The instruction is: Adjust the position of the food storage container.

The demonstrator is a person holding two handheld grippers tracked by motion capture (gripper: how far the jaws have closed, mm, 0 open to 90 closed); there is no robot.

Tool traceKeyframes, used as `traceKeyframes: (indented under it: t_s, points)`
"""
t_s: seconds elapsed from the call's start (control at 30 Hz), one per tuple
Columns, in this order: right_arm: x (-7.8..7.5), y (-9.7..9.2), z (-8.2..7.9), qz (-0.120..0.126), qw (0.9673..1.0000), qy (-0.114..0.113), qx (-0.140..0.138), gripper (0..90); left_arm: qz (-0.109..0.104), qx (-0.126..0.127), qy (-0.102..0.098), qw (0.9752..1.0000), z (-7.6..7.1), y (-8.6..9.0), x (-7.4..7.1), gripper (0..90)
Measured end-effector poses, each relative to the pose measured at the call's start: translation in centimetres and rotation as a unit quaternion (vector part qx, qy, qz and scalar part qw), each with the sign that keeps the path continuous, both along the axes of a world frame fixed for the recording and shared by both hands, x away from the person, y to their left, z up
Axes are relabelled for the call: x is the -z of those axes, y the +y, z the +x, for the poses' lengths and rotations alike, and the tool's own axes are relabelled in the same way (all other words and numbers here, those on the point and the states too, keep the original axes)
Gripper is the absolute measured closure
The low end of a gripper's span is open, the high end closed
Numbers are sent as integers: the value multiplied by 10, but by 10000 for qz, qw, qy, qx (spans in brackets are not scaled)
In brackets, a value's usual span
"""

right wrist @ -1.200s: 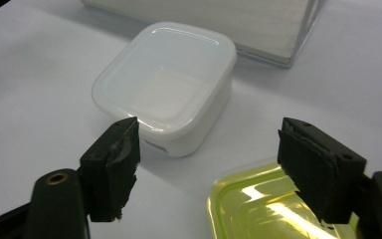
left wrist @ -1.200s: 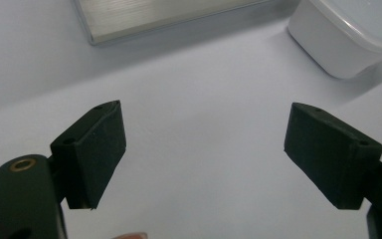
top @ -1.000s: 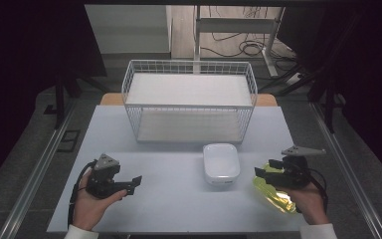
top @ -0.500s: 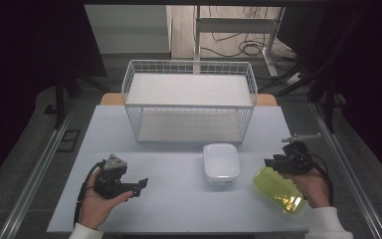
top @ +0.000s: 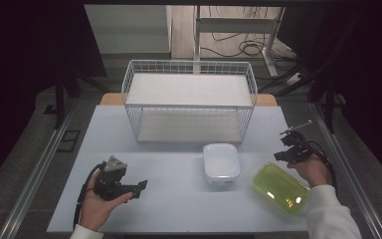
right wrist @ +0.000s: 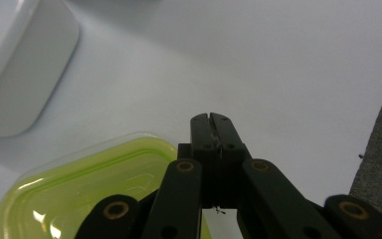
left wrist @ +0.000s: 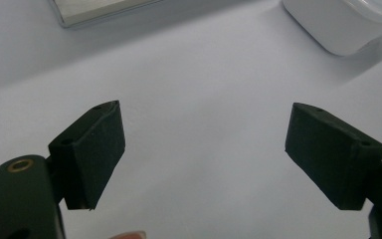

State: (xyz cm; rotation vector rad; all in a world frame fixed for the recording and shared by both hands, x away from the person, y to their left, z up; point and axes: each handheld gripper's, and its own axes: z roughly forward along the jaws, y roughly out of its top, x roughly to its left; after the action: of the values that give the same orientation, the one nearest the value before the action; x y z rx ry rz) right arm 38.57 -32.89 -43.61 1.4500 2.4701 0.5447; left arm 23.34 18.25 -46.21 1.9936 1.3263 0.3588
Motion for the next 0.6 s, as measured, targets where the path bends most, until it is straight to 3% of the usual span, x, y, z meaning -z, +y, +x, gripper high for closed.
traceKeyframes:
  t_s: [0.17,0.33,0.6]
  points:
    - [9,1,3,-76,9999,104,-74,892,-25,0,5,10000,-1,0,0,160]
    - [14,10,3,-270,9989,199,-320,893,12,42,63,10000,1,-3,4,159]
    - [18,24,-7,-320,9967,256,-703,893,45,84,119,9999,1,-6,7,158]
